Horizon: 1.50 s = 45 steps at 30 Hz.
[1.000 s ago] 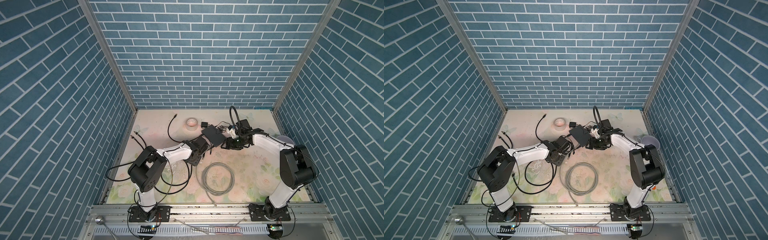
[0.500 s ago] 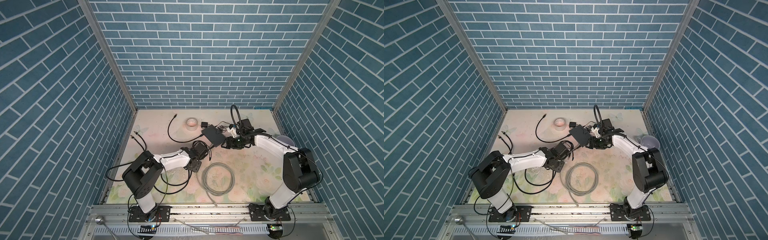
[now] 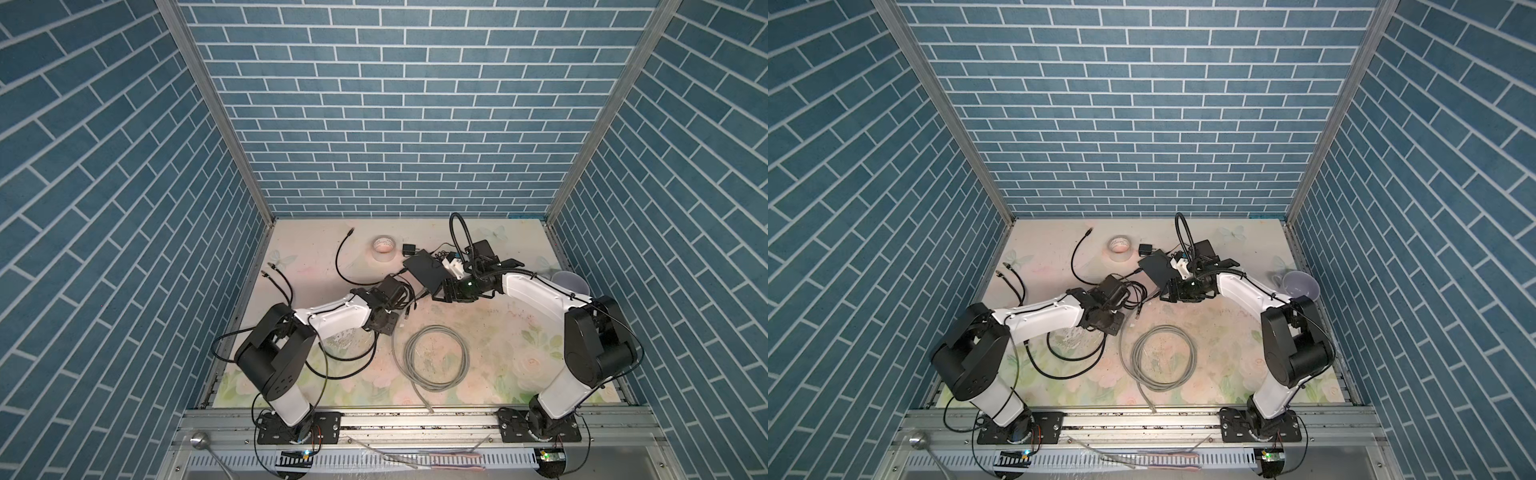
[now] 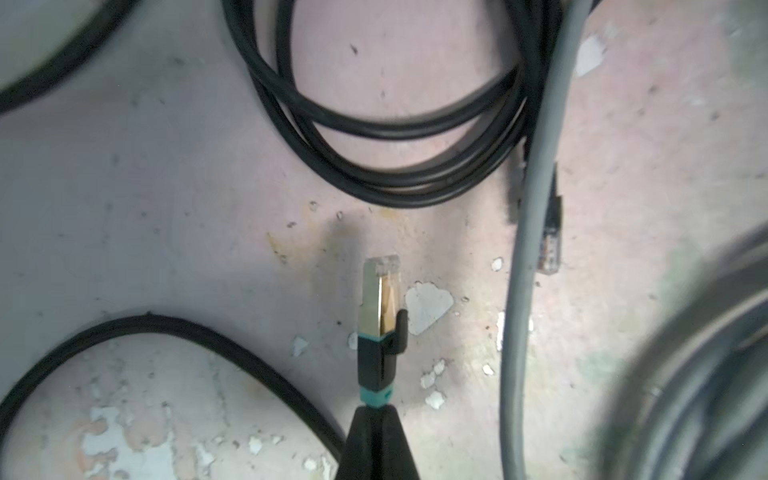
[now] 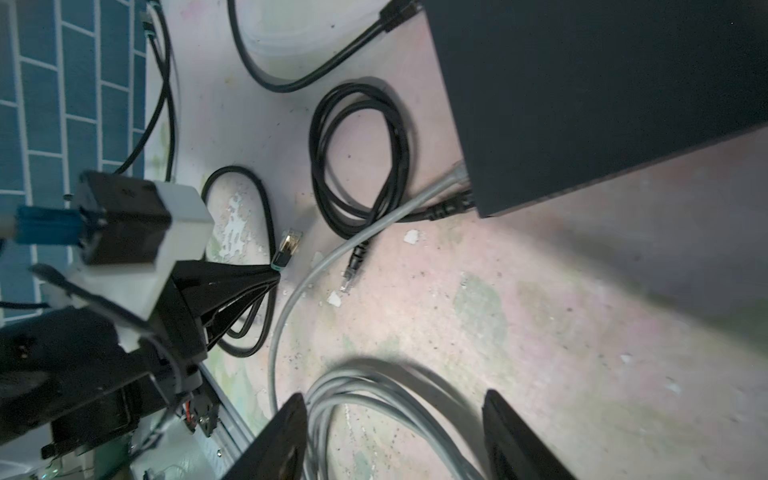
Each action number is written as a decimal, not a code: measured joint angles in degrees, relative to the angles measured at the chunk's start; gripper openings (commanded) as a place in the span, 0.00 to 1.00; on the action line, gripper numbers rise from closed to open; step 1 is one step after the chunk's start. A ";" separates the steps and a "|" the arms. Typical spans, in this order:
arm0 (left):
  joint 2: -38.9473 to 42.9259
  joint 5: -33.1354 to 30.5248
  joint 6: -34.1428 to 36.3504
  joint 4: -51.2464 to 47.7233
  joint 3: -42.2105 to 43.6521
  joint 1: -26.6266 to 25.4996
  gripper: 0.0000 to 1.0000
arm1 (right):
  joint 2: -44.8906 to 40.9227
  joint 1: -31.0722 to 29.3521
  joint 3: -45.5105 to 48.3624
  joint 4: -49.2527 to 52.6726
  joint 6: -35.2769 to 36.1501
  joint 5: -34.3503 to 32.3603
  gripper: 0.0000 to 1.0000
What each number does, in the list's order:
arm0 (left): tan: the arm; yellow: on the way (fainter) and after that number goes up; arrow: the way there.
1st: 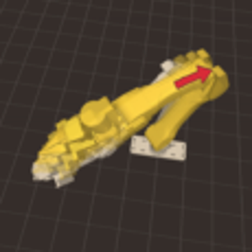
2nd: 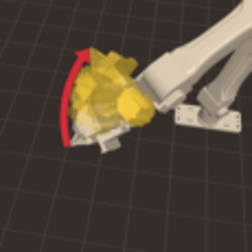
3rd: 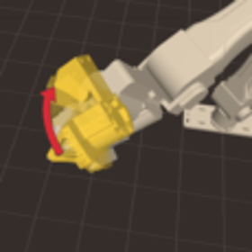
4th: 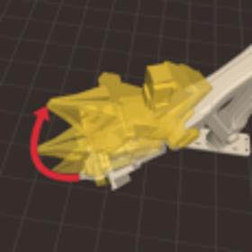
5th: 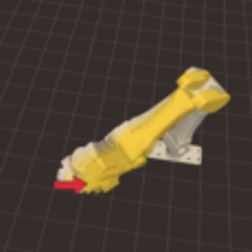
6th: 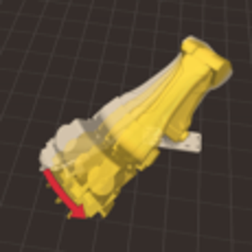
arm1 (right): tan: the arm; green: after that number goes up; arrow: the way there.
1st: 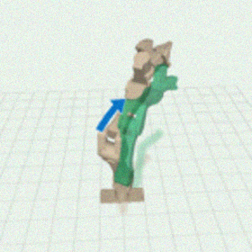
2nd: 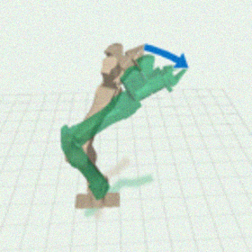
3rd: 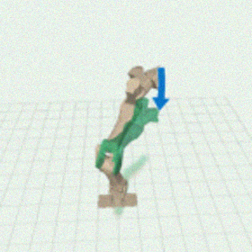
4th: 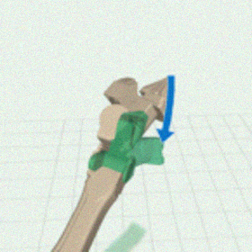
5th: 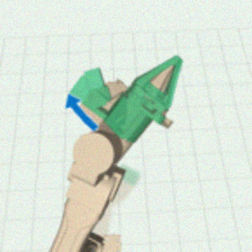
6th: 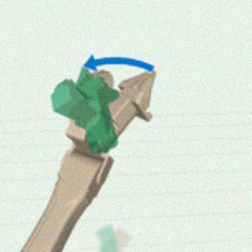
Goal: Insert the plug into the switch port
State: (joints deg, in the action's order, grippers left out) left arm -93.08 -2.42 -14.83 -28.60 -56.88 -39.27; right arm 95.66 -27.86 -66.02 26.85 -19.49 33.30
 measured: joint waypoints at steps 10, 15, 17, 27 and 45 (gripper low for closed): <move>7.80 12.00 8.48 -2.01 -4.26 4.79 0.00 | 0.00 -3.15 0.13 -19.10 -10.64 10.03 0.49; 7.89 17.35 11.50 -2.03 -4.24 5.73 0.00 | 1.38 -3.96 0.22 -27.52 -15.32 13.40 0.47; 7.89 17.84 12.22 -2.25 -4.26 6.10 0.00 | 2.62 -4.44 0.24 -29.14 -17.14 13.90 0.47; 9.42 18.29 13.79 -2.40 -3.58 6.25 0.00 | 6.64 -8.35 1.84 -34.75 -27.47 13.11 0.47; 10.16 33.75 11.85 0.63 0.46 14.27 0.00 | 7.74 -10.14 5.79 -42.75 -32.33 13.53 0.44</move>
State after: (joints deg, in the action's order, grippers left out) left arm -82.91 31.33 -2.98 -27.97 -56.42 -24.99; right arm 103.39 -38.00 -60.23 -15.90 -51.81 46.83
